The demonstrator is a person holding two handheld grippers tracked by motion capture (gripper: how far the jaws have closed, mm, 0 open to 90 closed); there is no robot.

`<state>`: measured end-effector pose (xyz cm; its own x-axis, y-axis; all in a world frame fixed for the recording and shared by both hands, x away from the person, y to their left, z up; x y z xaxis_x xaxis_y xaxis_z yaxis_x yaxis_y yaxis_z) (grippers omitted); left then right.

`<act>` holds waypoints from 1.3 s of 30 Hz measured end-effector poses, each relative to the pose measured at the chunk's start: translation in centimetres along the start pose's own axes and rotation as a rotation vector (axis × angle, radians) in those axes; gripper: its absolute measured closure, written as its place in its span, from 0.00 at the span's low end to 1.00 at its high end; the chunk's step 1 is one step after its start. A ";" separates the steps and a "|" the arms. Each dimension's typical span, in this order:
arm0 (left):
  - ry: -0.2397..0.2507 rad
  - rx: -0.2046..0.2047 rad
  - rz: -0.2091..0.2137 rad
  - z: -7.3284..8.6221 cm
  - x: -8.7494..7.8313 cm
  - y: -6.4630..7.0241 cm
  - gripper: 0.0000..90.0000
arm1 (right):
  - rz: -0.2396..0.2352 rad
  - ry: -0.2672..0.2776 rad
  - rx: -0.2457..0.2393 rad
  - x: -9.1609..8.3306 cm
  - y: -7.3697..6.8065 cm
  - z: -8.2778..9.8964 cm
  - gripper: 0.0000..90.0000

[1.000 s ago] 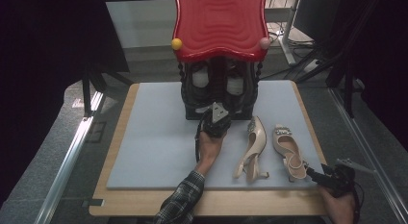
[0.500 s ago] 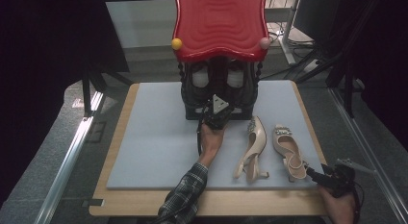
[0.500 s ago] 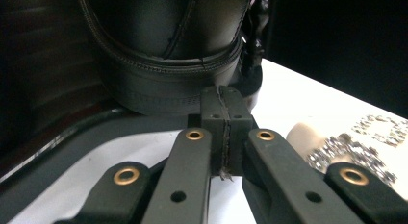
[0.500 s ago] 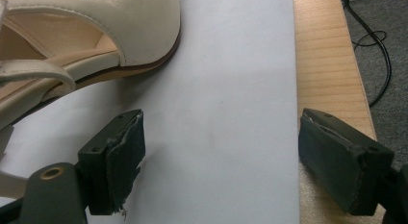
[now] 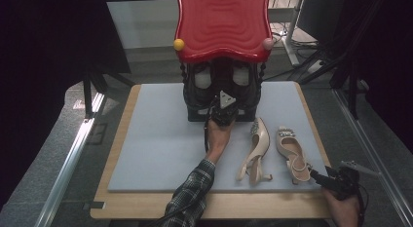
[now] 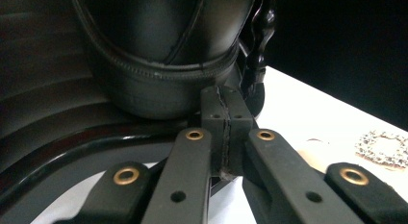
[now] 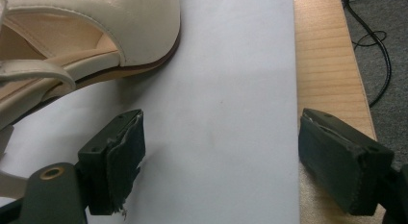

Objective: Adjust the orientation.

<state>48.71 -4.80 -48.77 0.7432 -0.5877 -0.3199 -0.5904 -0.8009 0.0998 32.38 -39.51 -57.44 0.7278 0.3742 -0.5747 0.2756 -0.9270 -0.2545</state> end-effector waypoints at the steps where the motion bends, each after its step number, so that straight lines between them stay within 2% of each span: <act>1: -0.003 -0.001 0.002 0.0 0.0 0.1 1.00 | 0.000 0.000 0.000 0.0 0.0 0.0 0.19; 8: -0.011 0.000 0.017 0.8 -0.4 0.4 0.95 | -0.001 0.001 0.000 0.0 0.0 0.0 0.19; 15: -0.015 -0.013 0.030 1.7 -1.4 0.1 0.86 | 0.003 -0.005 -0.002 0.0 -0.1 0.0 0.19; 20: -0.020 -0.018 0.017 1.9 -2.4 -0.2 0.71 | 0.006 -0.006 -0.007 0.0 -0.1 0.0 0.19; 26: -0.043 -0.019 0.025 2.4 -3.7 -0.4 0.56 | 0.011 -0.007 -0.015 0.0 -0.1 0.0 0.19; 37: -0.105 -0.020 0.051 4.1 -6.4 -1.2 0.41 | 0.025 -0.013 -0.028 0.1 -0.2 0.0 0.19; 39: -0.118 -0.009 0.047 4.4 -7.0 -1.3 0.38 | 0.029 -0.015 -0.033 0.1 -0.3 0.1 0.19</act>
<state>42.90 0.85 -50.85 0.6722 -0.6071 -0.4237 -0.6202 -0.7744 0.1256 32.36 -39.21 -57.48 0.7264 0.3473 -0.5930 0.2753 -0.9377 -0.2120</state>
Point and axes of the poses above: each handheld gripper's, and its own axes: x roughly forward along the jaws, z roughly out of its underside, y roughly to its right, the point moved 5 cm from there along x, roughly forward along the jaws, and after that the axes turned 3 degrees about -x, right-handed, at the moved point
